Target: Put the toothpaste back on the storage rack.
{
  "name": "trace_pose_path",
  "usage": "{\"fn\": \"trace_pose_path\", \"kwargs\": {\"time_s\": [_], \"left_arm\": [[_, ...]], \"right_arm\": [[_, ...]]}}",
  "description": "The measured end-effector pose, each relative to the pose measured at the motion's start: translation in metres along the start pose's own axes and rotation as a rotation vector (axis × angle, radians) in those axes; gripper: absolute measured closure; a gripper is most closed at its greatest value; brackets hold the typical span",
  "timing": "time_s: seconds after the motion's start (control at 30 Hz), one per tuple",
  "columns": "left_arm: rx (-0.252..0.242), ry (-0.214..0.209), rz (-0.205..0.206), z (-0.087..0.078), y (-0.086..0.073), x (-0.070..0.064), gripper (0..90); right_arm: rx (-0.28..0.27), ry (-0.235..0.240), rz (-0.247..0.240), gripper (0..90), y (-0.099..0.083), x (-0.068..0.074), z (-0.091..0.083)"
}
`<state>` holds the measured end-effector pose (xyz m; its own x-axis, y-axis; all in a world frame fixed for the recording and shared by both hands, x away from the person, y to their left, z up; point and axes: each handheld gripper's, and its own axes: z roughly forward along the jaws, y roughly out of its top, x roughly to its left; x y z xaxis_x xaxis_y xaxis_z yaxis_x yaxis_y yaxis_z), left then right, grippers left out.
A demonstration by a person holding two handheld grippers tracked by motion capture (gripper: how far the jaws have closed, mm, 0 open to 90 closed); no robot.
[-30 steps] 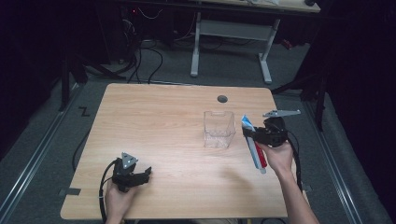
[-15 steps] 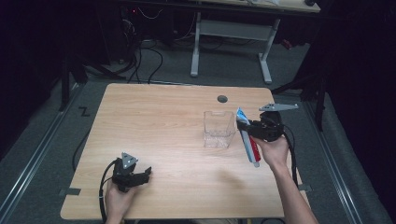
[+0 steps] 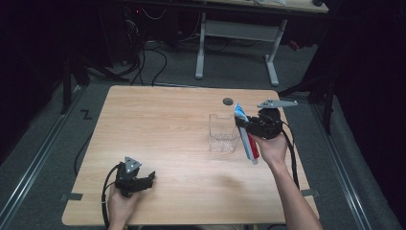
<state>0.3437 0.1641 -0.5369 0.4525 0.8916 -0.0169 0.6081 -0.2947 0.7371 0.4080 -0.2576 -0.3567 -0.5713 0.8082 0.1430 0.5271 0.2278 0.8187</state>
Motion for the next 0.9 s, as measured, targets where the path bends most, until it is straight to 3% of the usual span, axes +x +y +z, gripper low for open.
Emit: {"fn": "trace_pose_path", "kwargs": {"time_s": [0.6, 0.9], "left_arm": [[0.000, 0.000, 0.000, 0.000, 0.000, 0.000, 20.7], [0.000, -0.002, 0.001, 0.000, 0.000, 0.000, 20.7]], "right_arm": [[-0.018, -0.001, 0.003, 72.5, 0.022, 0.001, 0.017], [-0.038, -0.008, 0.035, 72.6, 0.024, -0.006, 0.021]]}}
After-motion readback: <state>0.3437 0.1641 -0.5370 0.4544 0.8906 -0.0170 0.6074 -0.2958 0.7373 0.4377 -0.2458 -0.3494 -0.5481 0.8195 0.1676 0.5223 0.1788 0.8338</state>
